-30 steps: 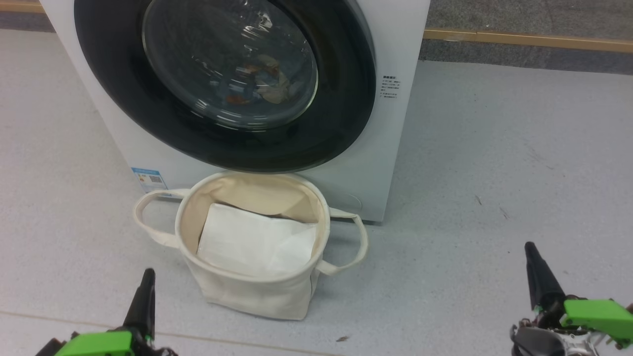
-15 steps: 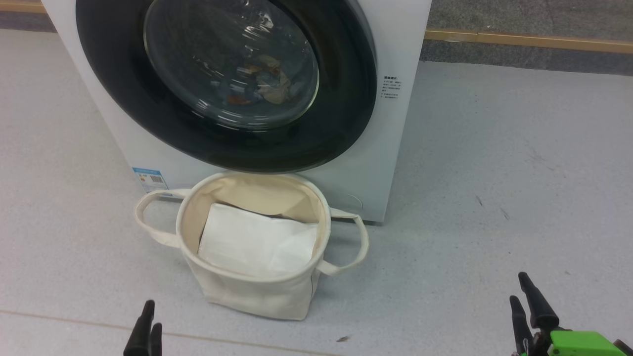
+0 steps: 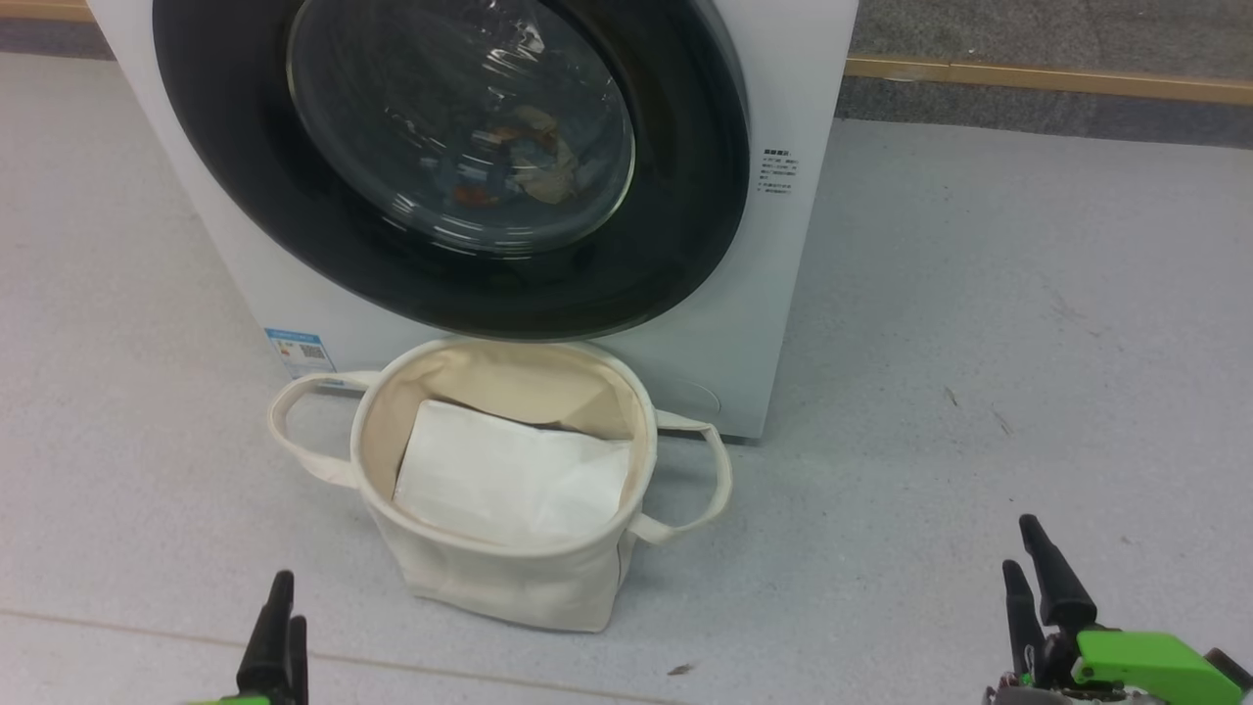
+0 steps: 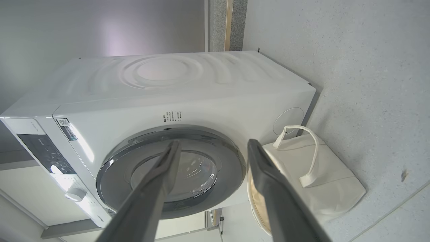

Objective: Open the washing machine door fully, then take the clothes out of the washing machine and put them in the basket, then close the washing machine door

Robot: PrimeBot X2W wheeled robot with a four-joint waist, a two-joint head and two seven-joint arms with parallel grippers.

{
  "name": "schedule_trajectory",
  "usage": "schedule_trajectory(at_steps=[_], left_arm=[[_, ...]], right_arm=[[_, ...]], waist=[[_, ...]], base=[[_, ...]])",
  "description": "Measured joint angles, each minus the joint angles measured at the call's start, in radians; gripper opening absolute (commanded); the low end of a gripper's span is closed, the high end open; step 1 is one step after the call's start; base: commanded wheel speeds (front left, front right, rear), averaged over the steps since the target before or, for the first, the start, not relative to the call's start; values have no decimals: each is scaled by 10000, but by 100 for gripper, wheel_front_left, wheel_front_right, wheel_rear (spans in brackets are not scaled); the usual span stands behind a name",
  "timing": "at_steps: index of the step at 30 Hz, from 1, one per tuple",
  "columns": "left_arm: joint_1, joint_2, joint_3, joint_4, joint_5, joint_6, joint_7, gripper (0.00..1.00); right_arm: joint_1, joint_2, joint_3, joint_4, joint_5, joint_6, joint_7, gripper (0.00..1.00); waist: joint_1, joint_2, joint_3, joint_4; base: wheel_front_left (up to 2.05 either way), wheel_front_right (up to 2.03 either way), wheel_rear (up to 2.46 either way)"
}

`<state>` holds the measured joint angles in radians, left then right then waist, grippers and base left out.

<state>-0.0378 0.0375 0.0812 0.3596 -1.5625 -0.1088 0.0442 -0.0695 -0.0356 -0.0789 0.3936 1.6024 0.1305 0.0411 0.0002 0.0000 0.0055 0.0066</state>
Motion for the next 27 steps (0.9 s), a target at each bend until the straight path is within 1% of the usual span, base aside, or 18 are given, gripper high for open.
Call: schedule_trajectory(at_steps=[6, 14, 20, 24, 25, 27], left_arm=[[-73, 61, -36, -146, 370, 46, -127, 100], [-253, 357, -355, -330, 1193, 205, -334, 100], [-349, 604, -640, -518, 1785, 224, -468, 100], [-467, 871, -922, -685, 2512, 366, -566, 100], [-467, 871, -922, -685, 2512, 366, -566, 100], [-530, 995, -1078, -777, 2890, 424, -642, 100]], right_arm=[[-173, 0, 73, -73, -359, 0, -136, 100], [-436, -2, 232, -125, -848, 0, -357, 100], [-571, -6, 464, -472, -2339, 0, -556, 100], [-681, -6, 633, -754, -3584, 0, -675, 100], [-681, -6, 633, -754, -3584, 0, -675, 100], [-726, -8, 738, -878, -4215, 0, -711, 100]], waist=[[0, 0, 4, 20], [-1, 0, -19, 44], [-1, 0, -35, 53], [-1, 0, -46, 65], [-1, 0, -46, 65], [-1, 0, -56, 77]], base=[[0, 0, 0], [0, 0, 0], [0, 0, 0], [0, 0, 0], [0, 0, 0], [0, 0, 0]])
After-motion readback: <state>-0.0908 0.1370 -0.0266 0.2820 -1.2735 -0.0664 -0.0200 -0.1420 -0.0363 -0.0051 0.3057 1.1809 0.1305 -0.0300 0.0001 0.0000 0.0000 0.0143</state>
